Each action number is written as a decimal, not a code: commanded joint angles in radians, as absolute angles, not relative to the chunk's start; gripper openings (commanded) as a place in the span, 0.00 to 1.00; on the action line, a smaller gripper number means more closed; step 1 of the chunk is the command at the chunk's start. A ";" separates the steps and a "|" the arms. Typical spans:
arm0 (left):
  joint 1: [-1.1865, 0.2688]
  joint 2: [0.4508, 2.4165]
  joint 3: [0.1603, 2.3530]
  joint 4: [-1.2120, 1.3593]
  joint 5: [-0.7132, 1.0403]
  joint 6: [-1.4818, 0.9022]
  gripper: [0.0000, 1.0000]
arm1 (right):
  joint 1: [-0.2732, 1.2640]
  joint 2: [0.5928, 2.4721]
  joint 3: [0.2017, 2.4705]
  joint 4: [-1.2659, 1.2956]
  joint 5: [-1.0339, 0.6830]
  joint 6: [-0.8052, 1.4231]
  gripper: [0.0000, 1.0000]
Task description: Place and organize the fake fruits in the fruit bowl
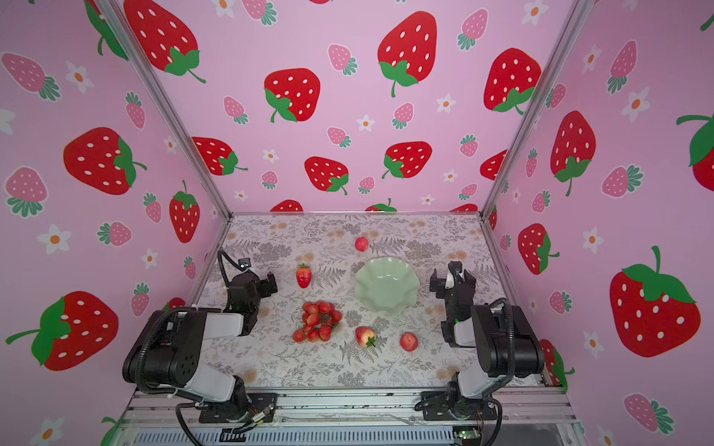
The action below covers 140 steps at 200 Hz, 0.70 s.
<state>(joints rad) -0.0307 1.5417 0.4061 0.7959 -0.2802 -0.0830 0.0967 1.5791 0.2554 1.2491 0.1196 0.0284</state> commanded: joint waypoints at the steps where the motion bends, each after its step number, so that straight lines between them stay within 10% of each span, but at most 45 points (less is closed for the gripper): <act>1: -0.033 1.545 0.430 0.808 -0.297 -0.087 0.99 | 0.104 1.571 0.265 1.259 0.130 0.020 0.99; 140: -0.029 1.545 0.430 0.805 -0.290 -0.087 0.99 | 0.106 1.574 0.267 1.254 0.132 0.020 0.99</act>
<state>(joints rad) -0.0307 1.5417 0.4061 0.7959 -0.2802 -0.0830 0.0982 1.5791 0.2554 1.2488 0.1223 0.0280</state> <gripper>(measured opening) 0.991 0.994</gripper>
